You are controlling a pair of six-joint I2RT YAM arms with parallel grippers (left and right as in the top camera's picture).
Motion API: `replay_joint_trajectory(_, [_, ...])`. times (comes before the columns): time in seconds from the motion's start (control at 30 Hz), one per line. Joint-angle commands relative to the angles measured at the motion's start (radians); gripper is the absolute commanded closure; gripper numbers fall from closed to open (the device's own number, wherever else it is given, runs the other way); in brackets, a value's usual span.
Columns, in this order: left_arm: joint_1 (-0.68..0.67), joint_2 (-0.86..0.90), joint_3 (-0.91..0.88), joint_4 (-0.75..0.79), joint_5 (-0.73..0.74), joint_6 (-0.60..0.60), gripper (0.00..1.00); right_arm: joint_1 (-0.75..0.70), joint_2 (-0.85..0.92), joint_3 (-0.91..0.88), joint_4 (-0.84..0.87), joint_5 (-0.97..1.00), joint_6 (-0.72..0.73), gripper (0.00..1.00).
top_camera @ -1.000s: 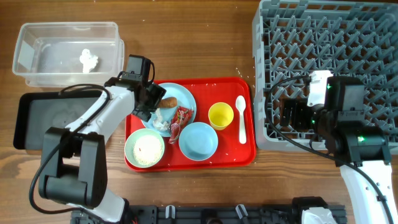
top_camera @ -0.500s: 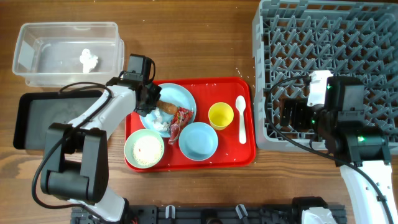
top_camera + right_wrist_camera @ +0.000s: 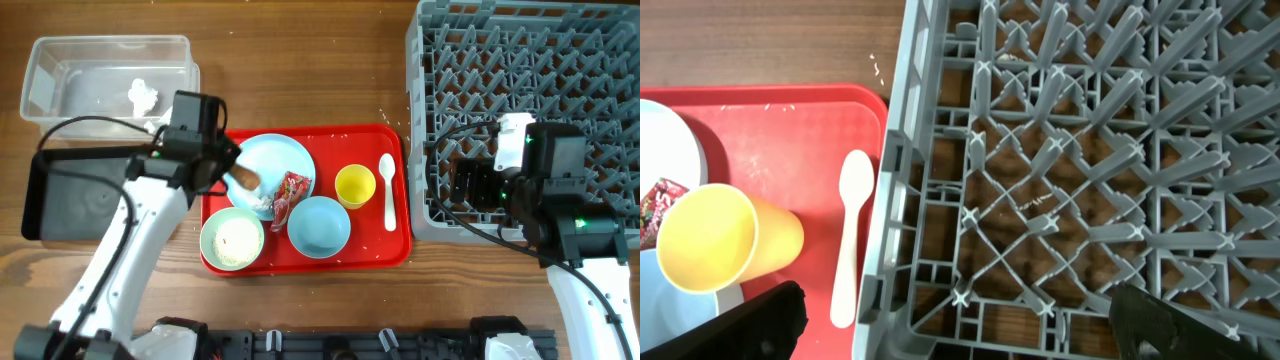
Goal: Sort waste into correct bins and load items into the dishwasher rack
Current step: 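Carry the carrot left and drop it onto the black tray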
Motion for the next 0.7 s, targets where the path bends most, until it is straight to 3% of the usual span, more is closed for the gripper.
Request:
replay_joint_trajectory(0.0, [0.089,-0.032,0.002,-0.112,-0.173,0.026,0.96,0.005,-0.002,0.021,0.003,-0.011,0.016,0.00])
replay_joint_trajectory(0.23, [0.493,0.018,0.000,-0.104,-0.175,0.027,0.96,0.005,-0.002,0.021,0.003,-0.011,0.015,0.00])
replay_joint_trajectory(0.37, [0.639,0.113,0.000,-0.031,-0.174,0.027,0.96,0.005,-0.002,0.021,0.001,-0.011,0.016,0.00])
replay_joint_trajectory(0.53, [0.711,0.279,0.000,0.051,-0.175,0.028,0.85,0.005,-0.002,0.021,-0.005,-0.011,0.017,0.00])
replay_joint_trajectory(0.67, [0.716,0.322,0.000,0.055,-0.175,0.061,0.67,0.005,-0.002,0.021,-0.005,-0.011,0.017,0.00])
